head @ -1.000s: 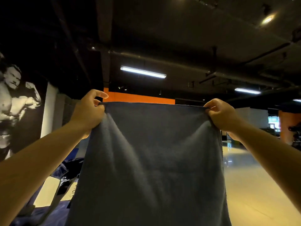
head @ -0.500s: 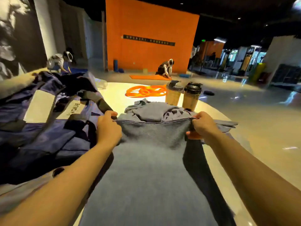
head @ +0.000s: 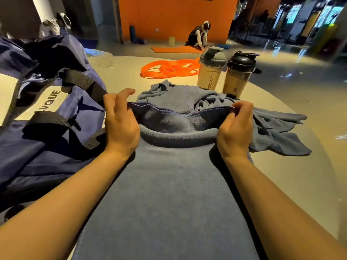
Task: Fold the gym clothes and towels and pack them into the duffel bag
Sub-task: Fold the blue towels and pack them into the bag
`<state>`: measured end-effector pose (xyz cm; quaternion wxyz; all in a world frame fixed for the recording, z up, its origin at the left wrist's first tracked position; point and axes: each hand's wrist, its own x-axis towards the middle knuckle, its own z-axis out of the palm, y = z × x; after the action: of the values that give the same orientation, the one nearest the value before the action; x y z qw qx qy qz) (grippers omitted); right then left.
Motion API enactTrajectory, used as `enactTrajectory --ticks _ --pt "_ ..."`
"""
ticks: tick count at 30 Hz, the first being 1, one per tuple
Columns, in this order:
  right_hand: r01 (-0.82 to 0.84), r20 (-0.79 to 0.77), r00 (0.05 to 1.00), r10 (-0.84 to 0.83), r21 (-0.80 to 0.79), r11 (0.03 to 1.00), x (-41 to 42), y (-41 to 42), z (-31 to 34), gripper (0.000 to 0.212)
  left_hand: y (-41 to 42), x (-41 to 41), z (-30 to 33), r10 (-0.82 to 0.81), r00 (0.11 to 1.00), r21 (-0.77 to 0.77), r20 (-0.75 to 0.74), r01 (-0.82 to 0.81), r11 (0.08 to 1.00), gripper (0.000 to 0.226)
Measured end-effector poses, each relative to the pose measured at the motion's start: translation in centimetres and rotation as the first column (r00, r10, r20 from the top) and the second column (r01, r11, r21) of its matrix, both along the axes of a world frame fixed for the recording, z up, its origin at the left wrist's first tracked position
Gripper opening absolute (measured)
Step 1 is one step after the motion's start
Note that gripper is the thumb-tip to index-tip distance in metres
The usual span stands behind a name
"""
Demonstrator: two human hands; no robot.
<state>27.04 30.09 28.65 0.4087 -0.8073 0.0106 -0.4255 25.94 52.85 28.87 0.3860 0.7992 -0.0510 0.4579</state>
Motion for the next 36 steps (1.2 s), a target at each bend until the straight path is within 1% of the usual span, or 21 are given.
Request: enactTrajectory --ticks 4,15,19,22,25,27,29,31,32,34,35,36 --pt "-0.006 0.002 1.000 0.006 -0.018 1.000 1.7 -0.5 -0.1 0.018 -0.2 1.8 0.0 0.012 1.000 0.040 -0.022 -0.011 0.999 0.037" --pt "0.023 -0.009 1.000 -0.023 0.032 0.999 5.9 -1.3 -0.2 0.020 -0.4 6.5 -0.2 0.138 0.986 0.092 -0.094 -0.130 0.987 0.035" --pt "0.025 0.002 1.000 -0.025 0.052 0.998 6.0 -1.5 -0.5 0.021 -0.6 6.4 -0.3 0.133 0.987 0.094 -0.092 -0.125 0.988 0.034" --pt "0.008 -0.028 1.000 -0.008 0.034 0.999 5.3 -1.3 -0.6 0.020 -0.7 5.6 0.1 0.113 0.984 0.074 -0.136 -0.103 0.992 0.032" --pt "-0.063 -0.130 0.990 0.063 0.007 0.998 4.1 -1.8 0.3 0.016 -0.2 3.9 0.8 0.051 0.982 0.111 -0.181 -0.031 0.993 0.030" --pt "-0.111 -0.162 0.980 0.113 0.024 0.994 3.0 -2.5 1.7 0.011 0.6 2.5 1.7 0.000 0.976 0.113 -0.220 0.025 0.993 0.032" --pt "-0.146 -0.141 0.978 0.153 0.059 0.988 1.4 -3.4 3.1 0.007 1.5 0.9 3.0 -0.045 0.955 0.048 -0.294 0.061 0.997 0.030" --pt "-0.183 -0.125 0.973 0.193 0.083 0.980 -0.9 -4.5 4.1 0.007 2.2 -1.1 4.6 -0.126 0.942 -0.035 -0.311 0.121 0.992 0.019" --pt "-0.208 -0.126 0.967 0.220 0.103 0.973 -2.4 -5.1 4.5 0.009 2.7 -2.4 5.5 -0.174 0.934 -0.083 -0.312 0.155 0.984 0.025" --pt "-0.285 -0.141 0.941 0.308 0.163 0.945 -5.6 -6.1 5.0 0.017 3.5 -5.4 6.8 -0.312 0.884 -0.178 -0.348 0.264 0.948 0.032" --pt "-0.332 -0.158 0.917 0.366 0.203 0.921 -7.4 -6.7 5.1 0.019 4.0 -7.0 6.9 -0.394 0.840 -0.208 -0.372 0.338 0.918 0.030" --pt "-0.387 -0.165 0.888 0.430 0.236 0.891 -9.2 -7.4 5.0 0.015 4.6 -8.6 6.6 -0.470 0.787 -0.212 -0.400 0.420 0.882 0.022"
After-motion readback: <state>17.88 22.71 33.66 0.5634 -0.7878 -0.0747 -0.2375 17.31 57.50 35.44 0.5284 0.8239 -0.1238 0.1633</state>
